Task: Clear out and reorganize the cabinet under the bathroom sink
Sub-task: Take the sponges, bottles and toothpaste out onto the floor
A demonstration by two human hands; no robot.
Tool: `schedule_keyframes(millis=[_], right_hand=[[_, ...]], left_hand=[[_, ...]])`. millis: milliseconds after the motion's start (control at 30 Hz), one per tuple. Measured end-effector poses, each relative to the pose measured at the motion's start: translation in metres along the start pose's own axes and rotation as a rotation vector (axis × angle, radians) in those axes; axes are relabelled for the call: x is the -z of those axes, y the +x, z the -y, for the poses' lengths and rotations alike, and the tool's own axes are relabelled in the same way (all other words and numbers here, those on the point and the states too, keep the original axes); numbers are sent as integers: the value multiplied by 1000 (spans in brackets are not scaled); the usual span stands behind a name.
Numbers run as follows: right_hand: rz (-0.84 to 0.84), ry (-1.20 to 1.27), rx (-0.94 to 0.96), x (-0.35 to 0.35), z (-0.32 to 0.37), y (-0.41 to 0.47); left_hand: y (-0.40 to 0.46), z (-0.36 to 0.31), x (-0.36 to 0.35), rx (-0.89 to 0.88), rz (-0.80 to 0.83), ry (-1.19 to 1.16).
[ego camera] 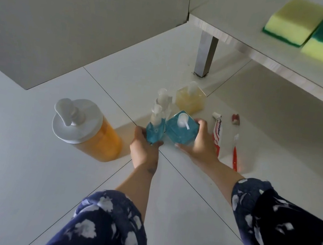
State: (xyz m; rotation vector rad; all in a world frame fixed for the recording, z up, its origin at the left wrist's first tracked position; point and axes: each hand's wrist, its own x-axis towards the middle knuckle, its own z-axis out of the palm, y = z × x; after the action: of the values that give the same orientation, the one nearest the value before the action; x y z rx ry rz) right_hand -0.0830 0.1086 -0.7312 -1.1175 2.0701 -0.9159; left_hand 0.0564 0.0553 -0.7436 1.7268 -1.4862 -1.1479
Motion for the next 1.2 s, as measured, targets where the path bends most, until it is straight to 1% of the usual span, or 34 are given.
schedule_keyframes(millis=[133, 233, 367, 500, 667, 733, 867, 933, 1067, 1133, 1200], right_hand=[[38, -10, 3, 6, 4, -4], [96, -36, -29, 18, 11, -11], [196, -225, -23, 48, 35, -27], [225, -378, -11, 91, 60, -42], [125, -424, 2, 161, 88, -54], [62, -440, 0, 192, 99, -54], [-148, -447, -1, 247, 110, -33], [-227, -479, -13, 271, 114, -15], [-251, -564, -113, 300, 115, 31], [-231, -567, -171, 302, 105, 52], [-219, -575, -208, 298, 89, 71]], left_hand=[[0, -3, 5, -4, 76, 22], [-3, -13, 16, -43, 140, 29], [-9, -38, 41, -174, 196, 155], [-24, -83, 57, -348, 184, 291], [-34, -152, 43, -533, 200, 335], [-37, -183, 27, -612, 243, 341], [-43, -240, -12, -681, 357, 348], [-40, -261, -31, -708, 393, 364], [-22, -290, -73, -738, 386, 384], [-11, -297, -95, -743, 382, 399], [-2, -302, -113, -735, 412, 445]])
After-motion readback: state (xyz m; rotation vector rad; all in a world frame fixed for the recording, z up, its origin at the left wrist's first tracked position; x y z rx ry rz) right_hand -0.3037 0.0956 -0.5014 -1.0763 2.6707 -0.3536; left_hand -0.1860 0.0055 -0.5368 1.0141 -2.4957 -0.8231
